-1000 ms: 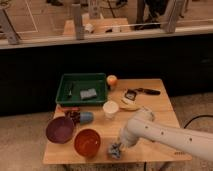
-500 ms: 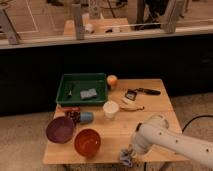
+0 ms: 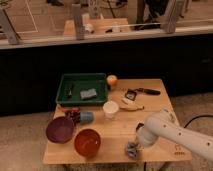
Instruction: Wipe table surface with towel
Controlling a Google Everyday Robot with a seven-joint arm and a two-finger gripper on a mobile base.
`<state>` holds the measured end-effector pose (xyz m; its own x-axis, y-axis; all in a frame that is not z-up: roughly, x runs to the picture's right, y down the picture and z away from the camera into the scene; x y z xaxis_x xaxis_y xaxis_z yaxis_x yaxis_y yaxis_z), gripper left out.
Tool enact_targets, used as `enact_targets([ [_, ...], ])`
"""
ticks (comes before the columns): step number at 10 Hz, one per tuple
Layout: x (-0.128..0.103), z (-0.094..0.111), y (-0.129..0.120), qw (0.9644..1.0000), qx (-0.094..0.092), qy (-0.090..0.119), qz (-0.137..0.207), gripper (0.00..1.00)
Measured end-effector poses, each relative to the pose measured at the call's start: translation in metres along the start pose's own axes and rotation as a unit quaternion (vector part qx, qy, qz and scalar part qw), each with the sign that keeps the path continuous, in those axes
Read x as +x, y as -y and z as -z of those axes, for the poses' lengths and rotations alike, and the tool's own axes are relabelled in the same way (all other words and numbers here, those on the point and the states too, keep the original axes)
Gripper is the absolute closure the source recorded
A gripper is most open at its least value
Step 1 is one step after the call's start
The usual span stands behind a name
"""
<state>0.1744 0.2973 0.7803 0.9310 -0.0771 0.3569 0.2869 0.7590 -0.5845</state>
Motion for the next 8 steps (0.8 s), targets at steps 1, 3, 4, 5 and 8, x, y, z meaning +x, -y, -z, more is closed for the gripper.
enact_targets([
  [1,0.000,-0.001,0.015,1.0000,0.004,0.002,-0.005,1.00],
  [3,-0.015,-0.003,0.043,0.9999,0.012,0.000,-0.001,1.00],
  [4,-0.029,-0.005,0.050,0.9999,0.014,0.002,0.006,1.00],
  [5,-0.053,-0.008,0.060,0.9996,0.016,0.007,0.022,1.00],
  [8,-0.096,-0.013,0.056,0.9972,0.011,0.016,0.072,1.00],
])
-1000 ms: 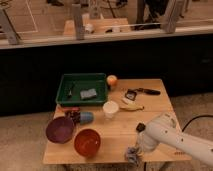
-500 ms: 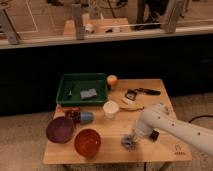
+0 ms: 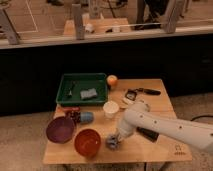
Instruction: Wipe table surface with towel
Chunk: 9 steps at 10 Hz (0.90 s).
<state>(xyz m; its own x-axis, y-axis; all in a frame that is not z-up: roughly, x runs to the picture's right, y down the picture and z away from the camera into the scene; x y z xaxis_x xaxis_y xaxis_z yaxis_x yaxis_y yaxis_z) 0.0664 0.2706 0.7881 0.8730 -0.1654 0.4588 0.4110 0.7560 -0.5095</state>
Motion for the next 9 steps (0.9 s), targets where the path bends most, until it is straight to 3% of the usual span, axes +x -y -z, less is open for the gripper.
enact_targets([
  [3,-0.009,-0.010,-0.029,0.9995,-0.016,0.004,0.027,1.00],
  [6,0.006,-0.008,-0.059,0.9992,-0.024,0.006,0.032,1.00],
  [9,0.008,-0.006,-0.061,0.9992,-0.026,0.004,0.031,1.00],
])
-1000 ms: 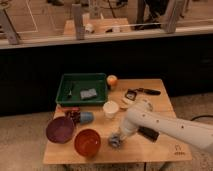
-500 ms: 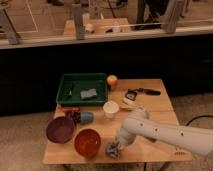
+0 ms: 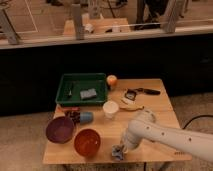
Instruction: Wipe table surface with towel
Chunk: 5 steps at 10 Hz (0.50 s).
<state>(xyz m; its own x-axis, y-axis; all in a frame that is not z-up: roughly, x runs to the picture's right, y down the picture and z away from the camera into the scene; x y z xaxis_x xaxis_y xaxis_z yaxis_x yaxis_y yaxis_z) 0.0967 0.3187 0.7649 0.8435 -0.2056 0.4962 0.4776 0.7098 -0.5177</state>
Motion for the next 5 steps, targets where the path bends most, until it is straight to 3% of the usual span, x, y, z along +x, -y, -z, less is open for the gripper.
enact_targets([
  [2,0.002,0.001,0.000,1.0000,0.002,-0.001,-0.003,1.00],
  [5,0.043,0.011,0.006,0.9986,0.022,-0.013,-0.047,1.00],
])
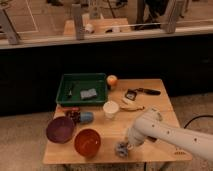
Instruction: Wipe table surface with towel
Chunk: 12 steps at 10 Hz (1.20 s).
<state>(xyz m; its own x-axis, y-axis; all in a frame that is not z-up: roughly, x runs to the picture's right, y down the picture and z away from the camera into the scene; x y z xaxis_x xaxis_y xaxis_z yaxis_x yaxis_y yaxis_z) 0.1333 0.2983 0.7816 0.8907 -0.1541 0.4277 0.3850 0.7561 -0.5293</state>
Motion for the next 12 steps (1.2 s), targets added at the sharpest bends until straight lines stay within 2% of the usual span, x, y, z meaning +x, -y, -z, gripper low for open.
enact_targets([
  [5,-0.003,0.000,-0.002,1.0000,-0.004,0.001,0.004,1.00],
  [6,-0.002,0.001,0.005,1.0000,-0.002,-0.003,-0.003,1.00],
  [9,-0.001,0.006,0.054,0.9998,0.017,-0.004,-0.008,1.00],
  [12,-0.006,0.007,0.071,0.9998,0.016,-0.005,0.006,1.00],
])
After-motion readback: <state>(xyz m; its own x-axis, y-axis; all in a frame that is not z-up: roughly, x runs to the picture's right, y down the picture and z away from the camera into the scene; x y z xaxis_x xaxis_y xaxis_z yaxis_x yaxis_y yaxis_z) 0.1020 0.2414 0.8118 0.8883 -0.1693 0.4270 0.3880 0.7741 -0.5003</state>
